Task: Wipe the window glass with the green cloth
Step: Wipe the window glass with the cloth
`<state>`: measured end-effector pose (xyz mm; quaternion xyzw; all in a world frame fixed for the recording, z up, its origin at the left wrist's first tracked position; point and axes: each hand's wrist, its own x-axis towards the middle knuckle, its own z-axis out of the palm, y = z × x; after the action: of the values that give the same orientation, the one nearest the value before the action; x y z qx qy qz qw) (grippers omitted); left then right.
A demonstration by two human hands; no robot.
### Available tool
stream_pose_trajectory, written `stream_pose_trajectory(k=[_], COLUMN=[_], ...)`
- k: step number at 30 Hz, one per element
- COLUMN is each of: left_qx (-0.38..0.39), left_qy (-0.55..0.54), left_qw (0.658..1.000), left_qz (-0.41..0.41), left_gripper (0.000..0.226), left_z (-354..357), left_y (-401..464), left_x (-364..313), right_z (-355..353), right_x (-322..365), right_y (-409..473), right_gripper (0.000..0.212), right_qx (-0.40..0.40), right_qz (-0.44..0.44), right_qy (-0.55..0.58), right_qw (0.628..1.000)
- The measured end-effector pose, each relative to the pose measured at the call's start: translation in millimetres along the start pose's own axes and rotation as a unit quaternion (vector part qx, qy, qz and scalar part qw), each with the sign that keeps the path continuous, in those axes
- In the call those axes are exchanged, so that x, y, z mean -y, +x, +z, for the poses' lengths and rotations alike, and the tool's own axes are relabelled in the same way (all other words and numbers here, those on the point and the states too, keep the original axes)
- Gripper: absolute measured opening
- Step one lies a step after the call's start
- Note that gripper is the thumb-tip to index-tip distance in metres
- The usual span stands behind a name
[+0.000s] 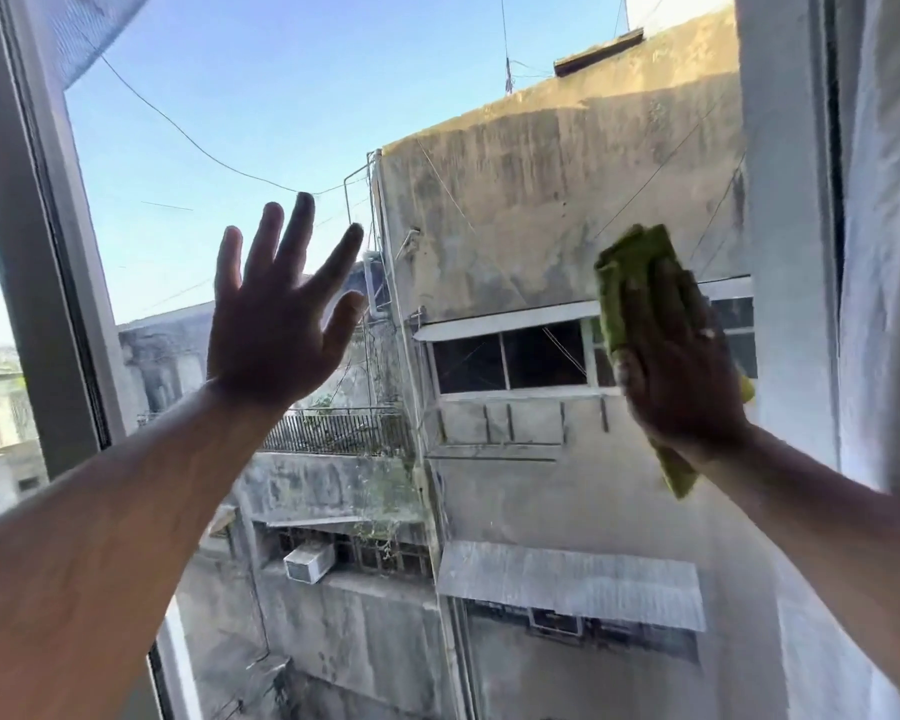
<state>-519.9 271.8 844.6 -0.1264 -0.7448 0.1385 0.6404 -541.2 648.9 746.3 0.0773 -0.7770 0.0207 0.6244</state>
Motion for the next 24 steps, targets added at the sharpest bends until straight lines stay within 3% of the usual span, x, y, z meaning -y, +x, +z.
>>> stream_pose_trajectory(k=[2, 4, 5, 7, 9, 11, 13, 15, 17, 20, 22, 24], left_qx=[0.003, 0.019, 0.029, 0.039, 0.022, 0.014, 0.033, 0.051, 0.035, 0.007, 0.003, 0.002], left_qy=[0.016, 0.02, 0.014, -0.004, -0.013, -0.013, -0.004, 0.008, 0.02, 0.027, 0.032, 0.03], left_qw=[1.0, 1.0, 0.999, 0.999, 0.997, 0.993, 0.995, 0.997, 0.998, 0.998, 0.998, 0.998], left_qz=[0.006, 0.005, 0.003, 0.018, 0.075, 0.119, 0.099, 0.059, 0.041, 0.049, 0.055, 0.054], left_gripper=[0.057, 0.058, 0.059, 0.064, 0.068, 0.068, 0.068, 0.068, 0.068, 0.065, 0.064, 0.063], left_z=[-0.5, -2.9, -5.3, -11.6, -18.2, -22.2, -21.6, -15.1, -4.9, 2.0, 1.6, -0.4], left_y=[1.6, 2.2, 1.5, 1.3, 10.6, 29.0, 48.2, 56.2, 54.3, 55.0, 55.3, 53.6], left_x=[-4.3, -4.5, -4.9, -13.7, -35.4, -61.1, -74.0, -75.8, -75.7, -74.4, -72.6, -72.0], right_z=[-4.1, -0.5, 1.9, 10.7, 13.3, 9.2, 3.0, -6.1, -14.0, -13.9, -6.1, 3.8], right_x=[-1.2, 40.7, 64.0, 99.5, 100.9, 70.0, 26.2, -23.4, -54.7, -26.3, 23.5, 66.7], right_y=[7.2, 5.2, -4.2, -36.9, -63.6, -64.2, -50.4, -29.0, 4.2, 65.3, 70.7, 31.8], right_gripper=[0.066, 0.065, 0.066, 0.069, 0.058, 0.052, 0.055, 0.061, 0.066, 0.07, 0.074, 0.074], right_qx=[-0.027, -0.048, -0.046, -0.016, 0.024, 0.046, 0.064, 0.052, 0.044, -0.019, -0.059, -0.038], right_qz=[0.16, 0.191, 0.14, -0.076, -0.273, -0.35, -0.282, -0.137, -0.001, 0.13, 0.078, -0.093], right_qy=[0.025, 0.026, 0.027, 0.036, 0.036, 0.02, 0.016, 0.005, -0.001, 0.004, 0.009, 0.025], right_qw=[0.986, 0.98, 0.989, 0.996, 0.961, 0.936, 0.957, 0.989, 0.999, 0.991, 0.995, 0.995])
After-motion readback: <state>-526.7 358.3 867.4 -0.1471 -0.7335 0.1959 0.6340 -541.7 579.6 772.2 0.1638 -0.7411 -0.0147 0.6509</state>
